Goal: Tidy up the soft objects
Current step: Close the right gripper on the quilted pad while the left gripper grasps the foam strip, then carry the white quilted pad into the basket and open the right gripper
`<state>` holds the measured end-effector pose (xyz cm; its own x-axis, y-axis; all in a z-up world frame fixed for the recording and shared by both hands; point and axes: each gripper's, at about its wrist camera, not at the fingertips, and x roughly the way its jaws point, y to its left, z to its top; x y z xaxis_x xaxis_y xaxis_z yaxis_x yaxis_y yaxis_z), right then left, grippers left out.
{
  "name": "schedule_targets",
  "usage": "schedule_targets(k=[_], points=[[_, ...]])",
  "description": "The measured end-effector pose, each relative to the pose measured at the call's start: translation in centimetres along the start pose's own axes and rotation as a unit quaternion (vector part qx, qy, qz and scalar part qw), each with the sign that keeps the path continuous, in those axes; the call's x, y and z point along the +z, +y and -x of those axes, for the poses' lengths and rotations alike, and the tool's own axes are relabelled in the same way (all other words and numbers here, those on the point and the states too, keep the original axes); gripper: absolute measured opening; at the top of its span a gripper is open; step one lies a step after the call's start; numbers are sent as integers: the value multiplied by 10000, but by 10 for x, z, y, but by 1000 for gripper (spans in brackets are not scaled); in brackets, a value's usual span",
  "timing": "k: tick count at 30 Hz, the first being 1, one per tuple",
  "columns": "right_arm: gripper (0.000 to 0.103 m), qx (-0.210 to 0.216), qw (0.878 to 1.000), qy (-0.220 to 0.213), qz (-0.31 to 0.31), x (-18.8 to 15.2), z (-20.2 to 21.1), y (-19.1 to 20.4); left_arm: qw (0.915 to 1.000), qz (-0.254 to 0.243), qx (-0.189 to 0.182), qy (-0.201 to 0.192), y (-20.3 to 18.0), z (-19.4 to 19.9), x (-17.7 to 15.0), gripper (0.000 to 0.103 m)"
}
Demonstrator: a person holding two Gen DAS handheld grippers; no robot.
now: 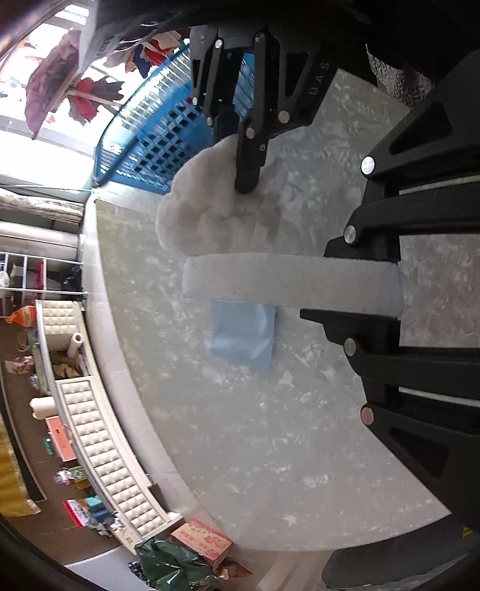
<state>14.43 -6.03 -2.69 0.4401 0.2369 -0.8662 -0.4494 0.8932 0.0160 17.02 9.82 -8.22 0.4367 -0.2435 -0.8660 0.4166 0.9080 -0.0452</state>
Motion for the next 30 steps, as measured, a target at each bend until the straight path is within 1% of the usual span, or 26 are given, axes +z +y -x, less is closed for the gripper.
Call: schedule_targets(k=[3, 11, 14, 16, 23, 30], points=[[17, -69, 9999, -114, 50, 2, 15, -2, 9998, -17, -44, -176, -5, 18, 1, 15], [17, -375, 9982, -401, 219, 4, 42, -4, 9992, 101, 41, -390, -14, 46, 1, 15], [17, -463, 9974, -493, 229, 2, 54, -13, 9986, 183, 105, -493, -18, 52, 8, 15], [17, -521, 9969, -543, 233, 0, 59, -19, 9982, 167, 81, -578, -23, 60, 9, 15], [17, -752, 9950, -643, 152, -10, 81, -44, 9976, 31, -17, -685, -43, 64, 21, 15], [17, -1008, 9923, -708, -103, -19, 94, -67, 9978, -144, -86, -640, -59, 54, 34, 15]])
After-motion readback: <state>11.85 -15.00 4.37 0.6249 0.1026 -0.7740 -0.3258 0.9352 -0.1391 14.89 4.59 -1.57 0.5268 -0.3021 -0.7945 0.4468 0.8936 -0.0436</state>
